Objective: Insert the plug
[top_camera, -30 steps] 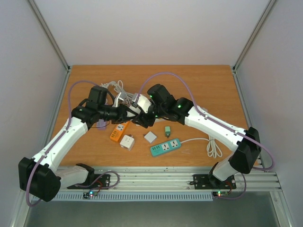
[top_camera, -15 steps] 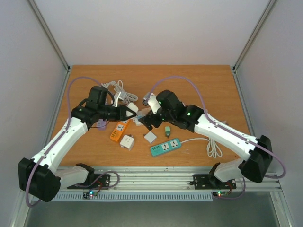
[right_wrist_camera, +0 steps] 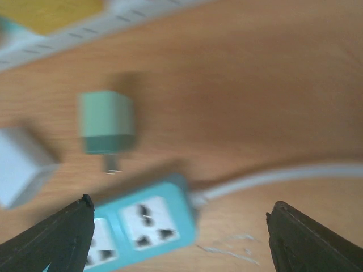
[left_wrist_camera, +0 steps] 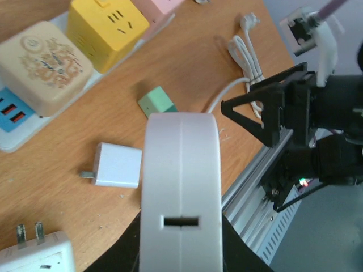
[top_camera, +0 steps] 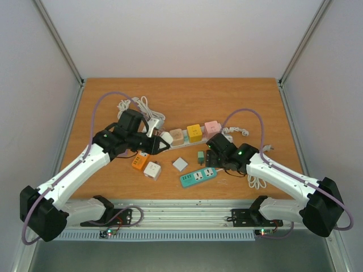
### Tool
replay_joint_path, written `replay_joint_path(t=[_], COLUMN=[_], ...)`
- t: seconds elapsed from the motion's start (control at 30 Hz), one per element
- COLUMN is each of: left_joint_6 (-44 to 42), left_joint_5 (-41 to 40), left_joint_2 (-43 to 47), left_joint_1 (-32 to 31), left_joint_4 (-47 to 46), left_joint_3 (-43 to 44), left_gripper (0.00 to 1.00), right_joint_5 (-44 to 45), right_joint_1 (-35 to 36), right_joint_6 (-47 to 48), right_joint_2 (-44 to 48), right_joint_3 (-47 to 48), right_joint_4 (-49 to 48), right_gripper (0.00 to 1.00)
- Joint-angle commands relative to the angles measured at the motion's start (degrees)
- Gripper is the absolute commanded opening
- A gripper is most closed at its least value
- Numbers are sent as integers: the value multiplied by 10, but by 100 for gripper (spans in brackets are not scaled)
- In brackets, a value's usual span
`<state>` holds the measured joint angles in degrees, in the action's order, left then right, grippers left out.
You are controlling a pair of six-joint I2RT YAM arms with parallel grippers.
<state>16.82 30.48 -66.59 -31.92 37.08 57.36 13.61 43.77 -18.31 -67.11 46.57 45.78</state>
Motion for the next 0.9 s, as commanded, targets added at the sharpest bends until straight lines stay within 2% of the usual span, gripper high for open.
replay_joint_path(t=[0.0, 0.2, 0.43, 0.73, 0.8, 0.87], left_joint_6=[-26, -26, -11, -9, -19, -28], left_joint_5=[-15, -35, -56, -75, -81, -87], left_joint_2=[0, -8, -72, -142, -161, -182], left_joint_1=[-26, -63, -113, -158, -170, -182], left_joint_4=[-5, -17, -15, -45, -45, -49], left_joint_3=[13, 7, 58, 85, 95, 107], left_gripper=[0, 0, 0, 0, 0, 0], right_joint_5=[40, -1, -52, -52, -54, -30], right_joint_1=[-34, -130, -216, -310, -332, -342], right_joint_6=[-156, -176, -153, -114, -85, -55], right_joint_2=[30, 19, -54, -138, -154, -171], right_joint_3=[-32, -79, -98, -90, -69, -42], right_joint_4=[90, 94, 35, -9, -19, -23], right_gripper=[83, 79, 85, 89, 89, 93])
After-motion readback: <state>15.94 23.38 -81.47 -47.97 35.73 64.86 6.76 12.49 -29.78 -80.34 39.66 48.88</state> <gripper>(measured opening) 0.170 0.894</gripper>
